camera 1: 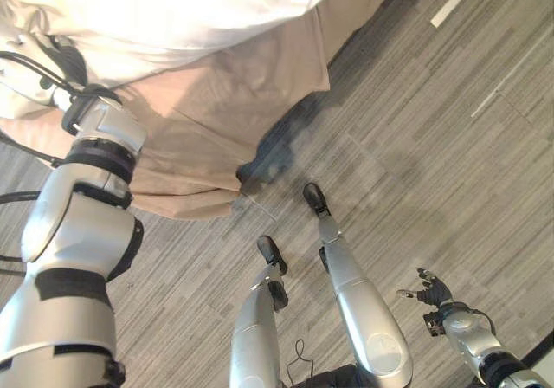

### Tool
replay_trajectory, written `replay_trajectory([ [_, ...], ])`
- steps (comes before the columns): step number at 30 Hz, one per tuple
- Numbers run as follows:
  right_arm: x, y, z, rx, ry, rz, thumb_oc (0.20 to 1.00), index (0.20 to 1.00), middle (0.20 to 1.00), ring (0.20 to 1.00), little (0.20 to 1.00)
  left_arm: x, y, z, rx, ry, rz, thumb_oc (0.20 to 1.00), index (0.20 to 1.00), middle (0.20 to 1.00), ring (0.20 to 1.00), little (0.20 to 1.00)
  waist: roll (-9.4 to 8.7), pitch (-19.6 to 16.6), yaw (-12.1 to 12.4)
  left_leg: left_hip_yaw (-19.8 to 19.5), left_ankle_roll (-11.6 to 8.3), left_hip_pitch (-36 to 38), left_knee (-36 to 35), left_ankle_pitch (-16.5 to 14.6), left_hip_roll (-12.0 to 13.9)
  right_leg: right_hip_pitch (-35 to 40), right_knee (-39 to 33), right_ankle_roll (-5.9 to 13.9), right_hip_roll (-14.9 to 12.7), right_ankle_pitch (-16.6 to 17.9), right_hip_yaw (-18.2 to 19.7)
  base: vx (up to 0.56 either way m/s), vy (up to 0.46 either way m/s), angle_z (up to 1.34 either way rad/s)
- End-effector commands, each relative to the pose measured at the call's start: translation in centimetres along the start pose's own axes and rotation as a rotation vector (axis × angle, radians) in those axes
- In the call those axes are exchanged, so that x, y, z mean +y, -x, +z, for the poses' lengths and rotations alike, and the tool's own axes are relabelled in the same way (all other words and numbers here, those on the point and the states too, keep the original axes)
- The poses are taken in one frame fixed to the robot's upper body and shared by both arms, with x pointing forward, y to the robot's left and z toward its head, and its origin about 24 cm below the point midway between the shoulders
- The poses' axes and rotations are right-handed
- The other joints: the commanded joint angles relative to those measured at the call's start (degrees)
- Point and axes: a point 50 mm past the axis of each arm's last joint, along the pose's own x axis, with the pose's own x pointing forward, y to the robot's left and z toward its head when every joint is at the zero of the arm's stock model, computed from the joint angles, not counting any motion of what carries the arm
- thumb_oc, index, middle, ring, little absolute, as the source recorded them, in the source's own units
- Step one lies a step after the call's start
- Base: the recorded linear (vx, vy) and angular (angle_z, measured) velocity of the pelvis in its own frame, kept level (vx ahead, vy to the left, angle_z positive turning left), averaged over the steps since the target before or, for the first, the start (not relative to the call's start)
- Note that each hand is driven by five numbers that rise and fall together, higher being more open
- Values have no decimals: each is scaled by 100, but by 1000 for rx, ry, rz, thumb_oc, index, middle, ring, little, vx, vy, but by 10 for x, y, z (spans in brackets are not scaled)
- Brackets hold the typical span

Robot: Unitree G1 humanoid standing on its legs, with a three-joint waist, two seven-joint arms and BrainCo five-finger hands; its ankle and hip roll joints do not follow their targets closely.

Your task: Tidy up the quilt and then pick up the clothes from the bed and put them into the laundry hamper.

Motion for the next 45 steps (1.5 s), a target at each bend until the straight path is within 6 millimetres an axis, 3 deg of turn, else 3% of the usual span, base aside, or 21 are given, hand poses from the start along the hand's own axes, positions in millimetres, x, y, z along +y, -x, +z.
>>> replay_trajectory([
  [1, -6, 12, -35, 110, 5, -32, 1000, 1000, 1000, 1000, 1000, 10, -12, -26, 77, 57, 100, 200, 200, 200, 200, 200, -58, -171, -20, -64, 44, -285, -255, 722, 217, 97, 175, 18, -160, -342, 34, -20, -4, 30],
  [8, 18, 13, -40, 137, 23, -5, 1000, 1000, 1000, 1000, 1000, 38, -4, 5, -4, 673, 401, 200, 200, 200, 200, 200, -361, -171, 229, -231, 79, 10, -204, 553, 256, 607, -115, 1, -226, -368, -196, -61, -60, 4],
  [11, 26, 14, -42, 166, 16, -1, 1000, 1000, 1000, 1000, 1000, 30, 19, -9, -47, 881, 532, 200, 200, 200, 200, 200, -471, -172, 552, -469, 91, 216, -49, 416, 239, 976, -239, 4, -295, -394, -337, -92, -53, 12],
  [14, 29, 14, -44, 180, 7, -3, 1000, 1000, 1000, 1000, 1000, 18, 36, -22, -81, 933, 533, 200, 200, 200, 200, 200, -518, -238, 731, -569, 102, 263, 12, 361, 228, 1107, -308, -10, -312, -403, -384, -79, -18, 23],
  [15, 31, 15, -46, 188, 11, 7, 1000, 1000, 1000, 1000, 1000, 4, 50, -31, -91, 974, 484, 253, 253, 253, 253, 253, -574, -296, 862, -640, 103, 289, 76, 312, 232, 1215, -347, -29, -315, -429, -431, -66, -26, 30],
  [16, 33, 15, -46, 189, 9, 11, 1000, 1000, 1000, 1000, 1000, 1, 54, -32, -93, 988, 474, 398, 398, 398, 398, 398, -596, -322, 895, -653, 103, 272, 75, 333, 234, 1225, -381, -34, -319, -403, -444, -77, -27, 27],
  [18, 38, 16, -50, 202, -3, 29, 1000, 1000, 1000, 1000, 1000, -15, 73, -40, -53, 1029, 427, 1000, 1000, 1000, 1000, 1000, -686, -359, 1023, -732, 100, 284, 196, 241, 234, 1363, -407, -48, -324, -457, -501, -58, -67, 31],
  [24, 66, 21, -53, 228, -66, 75, 1000, 1000, 1000, 1000, 1000, -81, 140, -91, 242, 913, 220, 1000, 1000, 1000, 1000, 1000, -921, -341, 1367, -1043, 128, 337, 292, 195, 144, 1824, -679, -12, -355, -393, -685, -49, -128, 38],
  [26, 74, 21, -52, 240, -97, 73, 1000, 1000, 1000, 1000, 1000, -111, 185, -119, 341, 796, 34, 1000, 1000, 1000, 1000, 1000, -954, -273, 1510, -1107, 160, 456, 240, 173, 81, 2037, -836, 26, -404, -345, -776, -48, -64, 48],
  [27, 75, 21, -52, 241, -100, 72, 1000, 1000, 1000, 1000, 1000, -113, 189, -121, 349, 789, 19, 1000, 1000, 1000, 1000, 1000, -957, -282, 1512, -1112, 163, 452, 215, 197, 72, 2038, -863, 31, -415, -323, -786, -52, -57, 37],
  [28, 77, 21, -51, 252, -121, 62, 1000, 1000, 1000, 1000, 1000, -128, 218, -141, 423, 702, -106, 1000, 1000, 1000, 1000, 1000, -962, -264, 1594, -1139, 182, 533, 161, 190, 32, 2159, -976, 67, -466, -275, -852, -25, -39, 22],
  [29, 78, 21, -51, 256, -129, 60, 1000, 1000, 1000, 1000, 1000, -131, 224, -147, 436, 687, -130, 1000, 1000, 1000, 1000, 1000, -963, -267, 1608, -1143, 184, 551, 150, 190, 23, 2188, -1004, 76, -481, -262, -866, -26, -49, 25],
  [30, 79, 20, -53, 283, -190, 46, 1000, 1000, 1000, 1000, 1000, -141, 245, -173, 511, 593, -234, 1000, 1000, 1000, 1000, 1000, -965, -253, 1680, -1141, 200, 691, 106, 150, -9, 2362, -1122, 108, -522, -224, -888, -5, -18, 20],
  [32, 77, 20, -55, 314, -262, 7, 1000, 1000, 1000, 1000, 1000, -147, 256, -196, 572, 523, -326, 1000, 1000, 1000, 1000, 1000, -961, -283, 1691, -1155, 212, 776, 51, 155, -44, 2455, -1199, 128, -551, -186, -884, -2, 11, 9],
  [33, 70, 18, -59, 364, -410, -65, 200, 200, 200, 200, 200, -152, 272, -224, 647, 429, -477, 1000, 1000, 1000, 1000, 1000, -960, -316, 1689, -1133, 223, 888, 36, 142, -58, 2578, -1273, 151, -572, -137, -846, 4, 35, 0],
  [36, 43, 14, -57, 340, -625, -231, 200, 200, 200, 200, 200, -153, 291, -258, 694, 283, -673, 1000, 1000, 1000, 1000, 1000, -960, -405, 1673, -1115, 229, 1035, 65, 85, -47, 2766, -1362, 171, -570, -95, -776, 32, 35, -6],
  [38, -2, 10, -32, 176, -719, -418, 200, 200, 200, 200, 200, -146, 301, -284, 631, 134, -829, 1000, 1000, 1000, 1000, 1000, -1014, -504, 1671, -1121, 265, 1138, 105, 3, -51, 2916, -1427, 205, -547, -50, -693, 68, -14, -17],
  [39, -43, 12, 11, -29, -727, -520, 200, 200, 200, 200, 200, -140, 304, -302, 592, 56, -944, 1000, 1000, 1000, 1000, 1000, -1067, -571, 1665, -1122, 295, 1179, 98, -24, -60, 2964, -1467, 237, -538, -2, -652, 29, -45, -24],
  [41, -88, 23, 61, -302, -706, -599, 200, 200, 200, 200, 200, -135, 303, -313, 519, -12, -1047, 1000, 1000, 1000, 1000, 1000, -1097, -607, 1698, -1118, 325, 1200, 107, -60, -63, 2996, -1502, 276, -524, 40, -653, -3, -36, -25],
  [43, -125, 46, 124, -568, -658, -637, 200, 200, 200, 200, 200, -131, 300, -321, 465, -76, -1102, 1000, 1000, 1000, 1000, 1000, -1116, -611, 1778, -1129, 335, 1215, 105, -116, -53, 3033, -1559, 322, -503, 53, -655, -42, -38, -7],
  [45, -143, 77, 186, -851, -561, -655, 200, 200, 200, 200, 200, -129, 299, -326, 465, -109, -1124, 1000, 1000, 1000, 1000, 1000, -1143, -623, 1861, -1134, 331, 1200, 61, -117, -48, 3024, -1619, 386, -506, 92, -670, -71, -30, -4],
])
